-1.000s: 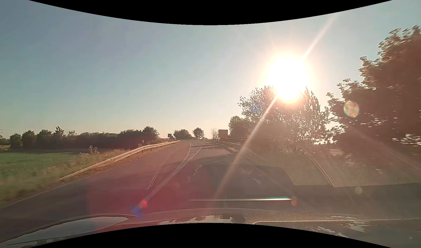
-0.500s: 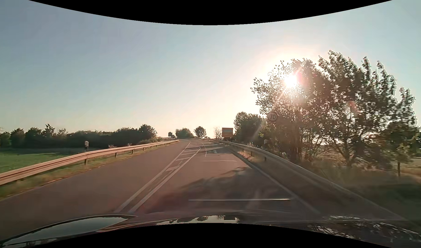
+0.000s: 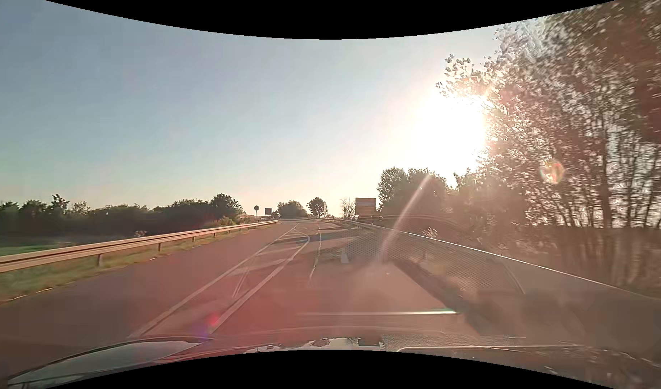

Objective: Follow the waypoints while adhering to traffic rules and regulations

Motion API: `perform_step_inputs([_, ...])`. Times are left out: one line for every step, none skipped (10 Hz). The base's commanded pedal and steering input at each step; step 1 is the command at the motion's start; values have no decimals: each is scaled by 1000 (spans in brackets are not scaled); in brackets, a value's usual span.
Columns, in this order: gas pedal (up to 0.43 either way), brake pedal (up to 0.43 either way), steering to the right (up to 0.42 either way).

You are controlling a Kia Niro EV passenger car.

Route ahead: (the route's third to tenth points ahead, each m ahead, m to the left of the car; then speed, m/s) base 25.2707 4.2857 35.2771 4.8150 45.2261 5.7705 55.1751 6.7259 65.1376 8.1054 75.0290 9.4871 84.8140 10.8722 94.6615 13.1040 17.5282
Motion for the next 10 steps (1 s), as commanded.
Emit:
perform_step_inputs([118, 0, -7])
perform_step_inputs([118, 0, -7])
perform_step_inputs([118, 0, -7])
perform_step_inputs([118, 0, -8])
perform_step_inputs([130, 0, -8])
perform_step_inputs([130, 0, -8])
perform_step_inputs([130, 0, -8])
perform_step_inputs([130, 0, -8])
perform_step_inputs([130, 0, -8])
perform_step_inputs([130, 0, -8])
